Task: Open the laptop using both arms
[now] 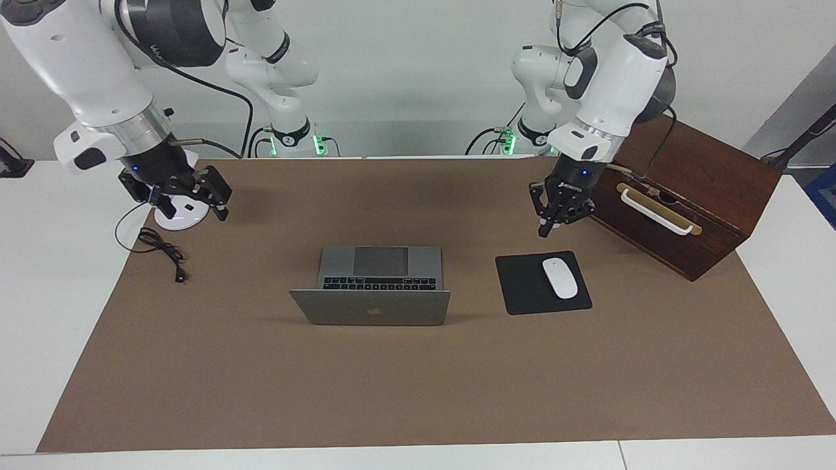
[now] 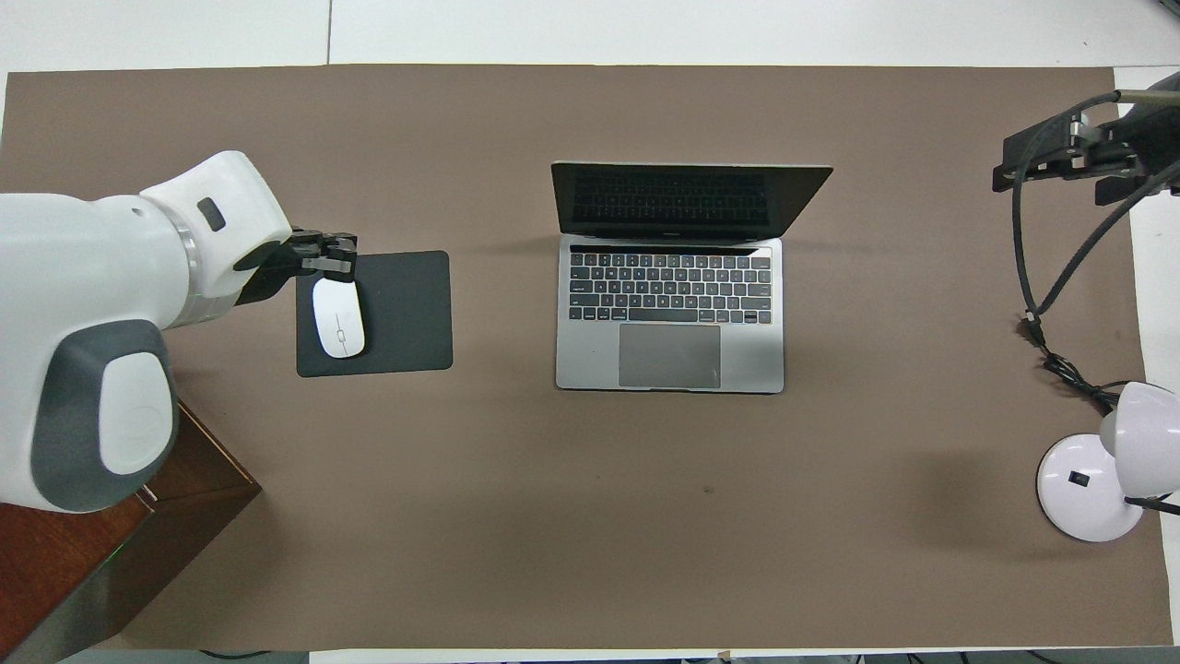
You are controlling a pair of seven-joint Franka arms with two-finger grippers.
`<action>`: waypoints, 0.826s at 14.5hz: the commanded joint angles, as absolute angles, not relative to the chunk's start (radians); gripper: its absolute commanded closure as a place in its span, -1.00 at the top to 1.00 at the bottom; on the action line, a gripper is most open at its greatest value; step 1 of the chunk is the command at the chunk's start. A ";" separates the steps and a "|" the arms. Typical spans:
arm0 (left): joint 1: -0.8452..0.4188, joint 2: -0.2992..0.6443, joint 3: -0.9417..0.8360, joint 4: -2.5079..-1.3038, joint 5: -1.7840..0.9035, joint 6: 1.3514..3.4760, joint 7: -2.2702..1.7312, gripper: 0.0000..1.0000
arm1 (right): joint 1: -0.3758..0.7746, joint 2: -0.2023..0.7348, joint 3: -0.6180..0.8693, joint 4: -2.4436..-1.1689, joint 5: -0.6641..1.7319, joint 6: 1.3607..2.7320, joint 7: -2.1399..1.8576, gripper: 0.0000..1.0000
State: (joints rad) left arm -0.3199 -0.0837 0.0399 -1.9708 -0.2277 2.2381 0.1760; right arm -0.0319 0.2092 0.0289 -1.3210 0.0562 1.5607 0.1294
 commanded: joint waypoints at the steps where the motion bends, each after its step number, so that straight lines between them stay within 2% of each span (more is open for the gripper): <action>1: -0.259 -0.112 0.031 -1.960 -0.209 2.155 0.256 -1.00 | -0.037 0.102 0.037 -1.512 0.034 1.620 0.146 1.00; 5: -0.184 -0.153 0.034 -1.959 -0.207 2.079 0.359 -1.00 | -0.021 -0.036 0.038 -1.731 0.034 1.716 0.153 1.00; 9: -0.137 -0.186 0.031 -1.939 -0.154 2.008 0.397 -1.00 | -0.021 -0.129 0.040 -1.847 0.034 1.732 0.152 1.00; 12: -0.129 -0.186 0.034 -1.891 -0.094 1.928 0.397 -1.00 | -0.026 -0.153 0.040 -1.867 0.034 1.730 0.144 1.00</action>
